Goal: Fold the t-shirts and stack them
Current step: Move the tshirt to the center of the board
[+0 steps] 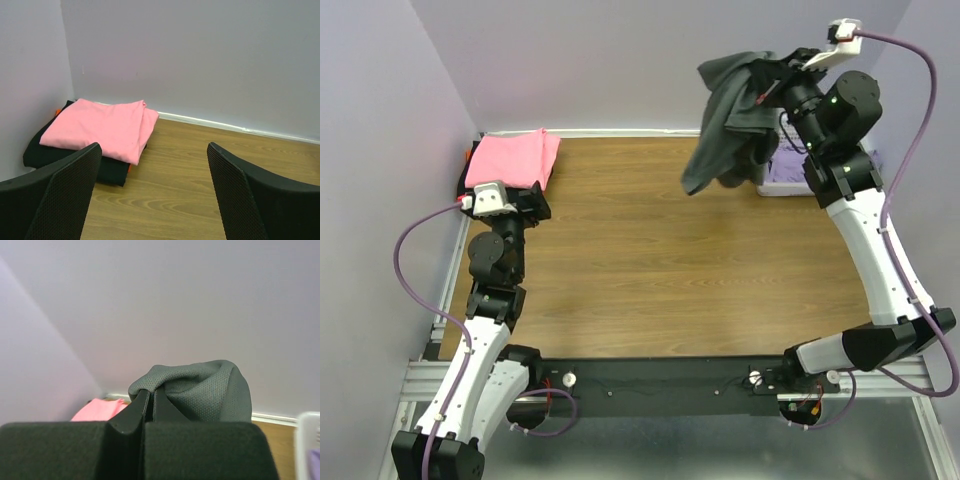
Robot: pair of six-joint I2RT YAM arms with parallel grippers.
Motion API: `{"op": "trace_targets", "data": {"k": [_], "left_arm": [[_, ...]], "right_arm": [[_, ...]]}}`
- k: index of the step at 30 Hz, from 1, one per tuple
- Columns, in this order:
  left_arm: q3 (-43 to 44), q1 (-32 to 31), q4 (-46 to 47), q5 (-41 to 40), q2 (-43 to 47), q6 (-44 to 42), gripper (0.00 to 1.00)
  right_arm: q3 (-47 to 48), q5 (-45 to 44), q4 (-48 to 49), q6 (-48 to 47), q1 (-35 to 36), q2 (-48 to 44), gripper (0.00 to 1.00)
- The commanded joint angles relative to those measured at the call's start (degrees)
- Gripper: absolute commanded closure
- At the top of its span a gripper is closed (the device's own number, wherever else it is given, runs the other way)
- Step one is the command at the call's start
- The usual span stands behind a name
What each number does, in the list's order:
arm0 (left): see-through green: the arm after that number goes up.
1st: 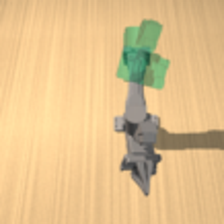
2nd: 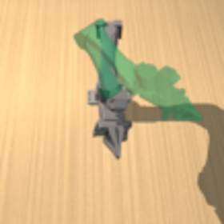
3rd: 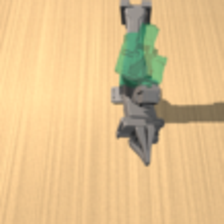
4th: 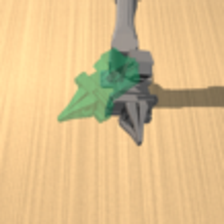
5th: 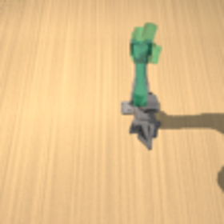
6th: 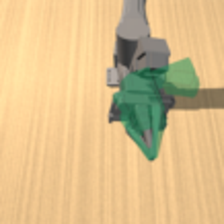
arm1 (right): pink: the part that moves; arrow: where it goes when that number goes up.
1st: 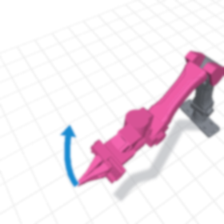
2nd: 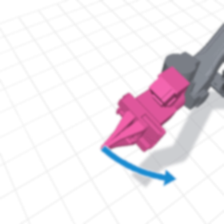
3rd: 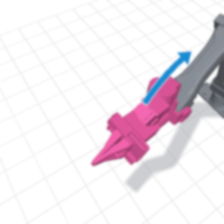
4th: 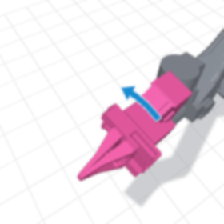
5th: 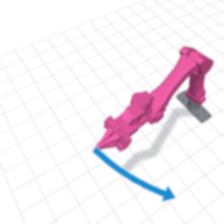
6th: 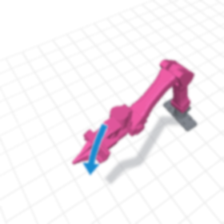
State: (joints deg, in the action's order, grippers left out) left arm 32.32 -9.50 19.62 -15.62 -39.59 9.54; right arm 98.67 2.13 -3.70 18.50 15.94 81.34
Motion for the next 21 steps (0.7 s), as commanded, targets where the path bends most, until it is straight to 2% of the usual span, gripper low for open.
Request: {"op": "trace_targets", "data": {"k": [1,3,6,7,8,9,11,13,21], "left_arm": [[0.2,0.1,1.2,4.0,0.3,1.1,0.07],[0.4,0.0,1.3,5.6,-0.7,1.6,0.09],[0.8,-0.3,1.4,8.1,-2.2,2.9,0.10],[0.8,-0.6,1.6,8.3,-2.7,3.3,0.11],[0.7,-1.0,1.8,8.4,-3.1,3.6,0.11],[0.2,-2.5,2.4,8.1,-3.9,4.0,0.11],[-0.6,-4.6,3.0,7.8,-5.0,5.3,0.11],[-2.4,-9.4,4.5,6.9,-6.8,6.8,0.12],[-10.2,-23.4,11.6,5.2,-16.7,14.1,0.14]], "right_arm": [[1.4,3.4,0.6,1.2,5.2,1.0,0.98],[-0.1,3.0,0.6,2.9,5.5,1.5,0.98],[-7.9,-1.8,1.0,5.2,5.5,1.6,0.98],[-13.5,-5.6,1.0,6.5,5.6,1.0,0.90],[-13.5,-8.8,1.1,6.5,5.6,0.6,0.90],[-20.0,-15.8,1.2,7.6,5.6,0.3,0.48],[-25.6,-22.0,1.2,8.7,5.5,0.4,0.00],[-32.0,-25.3,1.2,9.0,5.5,0.4,0.00],[-47.1,-20.1,3.3,12.3,5.5,-2.9,0.00]]}}
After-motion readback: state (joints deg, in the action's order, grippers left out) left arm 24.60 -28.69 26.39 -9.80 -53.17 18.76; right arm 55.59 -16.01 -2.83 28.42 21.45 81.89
